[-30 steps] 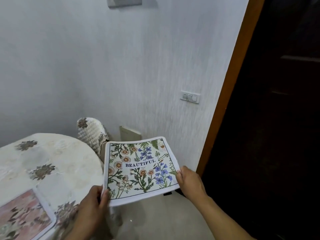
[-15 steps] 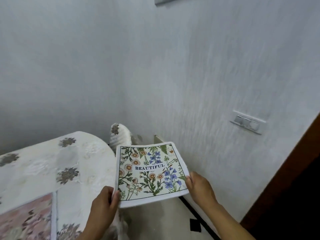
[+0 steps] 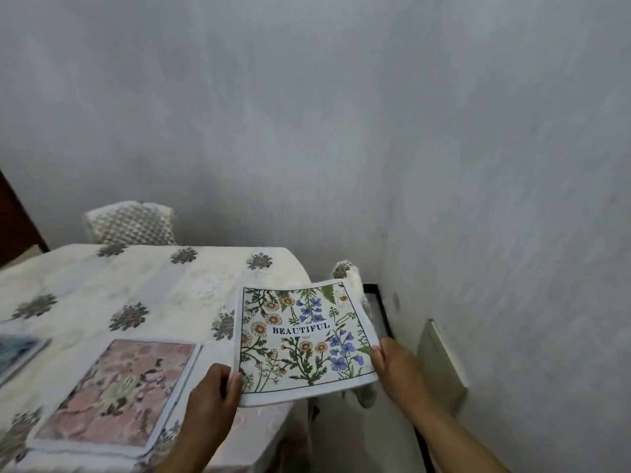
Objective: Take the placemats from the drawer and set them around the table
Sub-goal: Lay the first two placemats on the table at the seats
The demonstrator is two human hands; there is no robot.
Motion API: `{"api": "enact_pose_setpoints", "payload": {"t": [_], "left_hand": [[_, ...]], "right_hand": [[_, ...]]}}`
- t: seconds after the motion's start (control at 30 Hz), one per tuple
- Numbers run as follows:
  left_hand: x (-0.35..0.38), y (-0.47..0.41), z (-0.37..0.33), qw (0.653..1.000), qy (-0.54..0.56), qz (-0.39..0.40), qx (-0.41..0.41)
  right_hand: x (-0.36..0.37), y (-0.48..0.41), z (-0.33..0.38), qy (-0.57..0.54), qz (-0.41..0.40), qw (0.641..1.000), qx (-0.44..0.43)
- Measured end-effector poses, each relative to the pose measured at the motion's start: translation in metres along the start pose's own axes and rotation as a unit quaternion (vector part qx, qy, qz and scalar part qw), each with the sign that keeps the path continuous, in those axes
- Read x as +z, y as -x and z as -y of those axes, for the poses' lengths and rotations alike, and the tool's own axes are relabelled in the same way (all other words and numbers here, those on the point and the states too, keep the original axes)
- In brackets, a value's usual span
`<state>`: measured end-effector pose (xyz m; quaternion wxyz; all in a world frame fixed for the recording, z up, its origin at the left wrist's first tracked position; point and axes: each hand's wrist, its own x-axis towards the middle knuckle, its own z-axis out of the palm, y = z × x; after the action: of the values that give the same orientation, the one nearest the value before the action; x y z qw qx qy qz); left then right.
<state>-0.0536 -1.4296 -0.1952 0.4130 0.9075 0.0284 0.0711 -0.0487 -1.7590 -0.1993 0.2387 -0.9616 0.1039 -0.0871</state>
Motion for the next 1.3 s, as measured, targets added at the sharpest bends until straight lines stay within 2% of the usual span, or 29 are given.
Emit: {"api": "enact_pose_setpoints", "payload": {"t": [0.17, 0.37, 0.63, 0.87, 1.0, 1.1, 1.3], "left_hand": [[0.041, -0.089, -0.005, 0.998, 0.005, -0.047, -0.028], [0.074, -0.181, -0.020, 0.997, 0.011, -0.067, -0.045], [0.096, -0.231, -0.016, 0.979, -0.011, -0.162, -0.124], [0.169, -0.234, -0.019, 0.917, -0.051, -0.251, -0.307], [0.218, -0.231, -0.040, 0.882, -0.058, -0.279, -0.376], [0.247, -0.242, -0.048, 0.863, -0.055, -0.296, -0.406], [0.285, -0.252, -0.021, 0.843, -0.044, -0.290, -0.451]], "right_hand": [[0.021, -0.119, -0.007, 0.006, 0.027, 0.999, -0.047], [0.028, -0.249, 0.005, 0.032, 0.055, 0.993, -0.097], [0.103, -0.385, 0.039, 0.035, 0.143, 0.965, -0.219], [0.174, -0.480, 0.068, 0.020, 0.258, 0.892, -0.371], [0.197, -0.515, 0.061, 0.036, 0.300, 0.850, -0.432], [0.216, -0.535, 0.056, 0.045, 0.319, 0.831, -0.453], [0.258, -0.546, 0.047, 0.071, 0.349, 0.818, -0.452]]}}
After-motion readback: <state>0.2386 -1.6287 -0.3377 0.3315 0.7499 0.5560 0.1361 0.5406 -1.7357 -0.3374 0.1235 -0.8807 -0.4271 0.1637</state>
